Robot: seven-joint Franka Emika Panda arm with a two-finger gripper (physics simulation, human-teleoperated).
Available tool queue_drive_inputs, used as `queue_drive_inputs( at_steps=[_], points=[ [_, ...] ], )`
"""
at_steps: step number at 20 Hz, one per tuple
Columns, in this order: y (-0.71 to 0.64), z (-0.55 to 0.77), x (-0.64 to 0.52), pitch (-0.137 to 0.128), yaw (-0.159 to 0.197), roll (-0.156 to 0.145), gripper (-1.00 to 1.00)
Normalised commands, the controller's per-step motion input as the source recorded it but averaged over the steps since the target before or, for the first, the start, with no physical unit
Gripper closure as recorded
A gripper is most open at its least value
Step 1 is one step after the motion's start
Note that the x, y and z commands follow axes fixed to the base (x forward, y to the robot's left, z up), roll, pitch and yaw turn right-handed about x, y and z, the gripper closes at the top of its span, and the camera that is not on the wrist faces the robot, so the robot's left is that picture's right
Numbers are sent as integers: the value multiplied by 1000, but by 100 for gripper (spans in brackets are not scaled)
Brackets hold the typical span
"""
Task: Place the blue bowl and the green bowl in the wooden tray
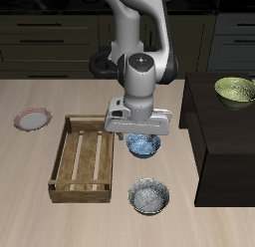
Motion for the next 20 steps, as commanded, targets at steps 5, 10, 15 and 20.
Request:
queue_drive_inputs(
  at_steps=[5,10,15,20],
  points=[
    [16,-138,-24,35,-4,4,-100],
    [98,-163,-77,38,21,52,100],
    [3,46,-53,-9,-12,9,100],
    [0,57,-39,-18,-5,14,100]
  ],
)
